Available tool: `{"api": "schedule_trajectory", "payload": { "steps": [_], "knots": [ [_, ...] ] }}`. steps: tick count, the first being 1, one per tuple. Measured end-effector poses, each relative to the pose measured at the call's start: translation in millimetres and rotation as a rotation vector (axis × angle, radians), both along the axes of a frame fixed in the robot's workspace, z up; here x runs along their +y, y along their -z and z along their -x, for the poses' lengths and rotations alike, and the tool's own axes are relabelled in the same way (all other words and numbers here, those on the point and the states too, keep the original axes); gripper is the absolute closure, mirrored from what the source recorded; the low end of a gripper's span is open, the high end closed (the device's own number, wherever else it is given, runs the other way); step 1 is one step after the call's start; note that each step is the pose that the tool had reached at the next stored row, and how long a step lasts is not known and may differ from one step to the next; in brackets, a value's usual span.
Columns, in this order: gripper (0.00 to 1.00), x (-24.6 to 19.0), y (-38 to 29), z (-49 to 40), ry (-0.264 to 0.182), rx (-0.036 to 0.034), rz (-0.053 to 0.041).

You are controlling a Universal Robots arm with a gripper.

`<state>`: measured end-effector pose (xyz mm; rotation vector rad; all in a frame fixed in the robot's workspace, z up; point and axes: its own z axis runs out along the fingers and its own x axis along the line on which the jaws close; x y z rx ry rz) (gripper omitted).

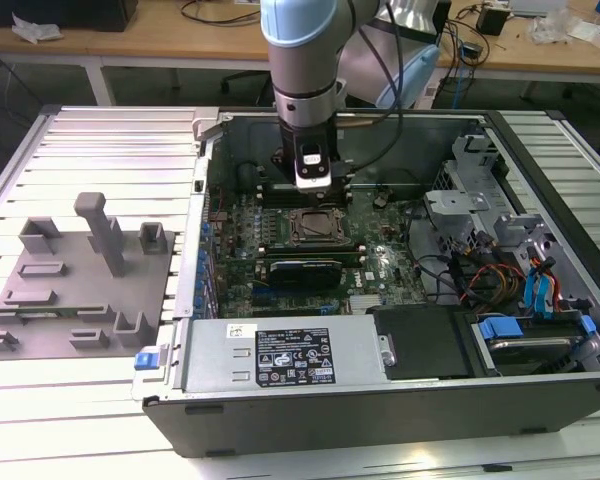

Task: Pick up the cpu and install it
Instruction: 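Install the first cpu locking lever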

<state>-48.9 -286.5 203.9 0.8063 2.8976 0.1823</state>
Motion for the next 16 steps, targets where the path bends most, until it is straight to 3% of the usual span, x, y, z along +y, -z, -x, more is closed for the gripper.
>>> {"api": "schedule_trajectory", "payload": {
  "steps": [16],
  "knots": [
    [0.89, -0.7, 3.3, -1.0, 0.0, 0.0, 0.0016]
  ]
}}
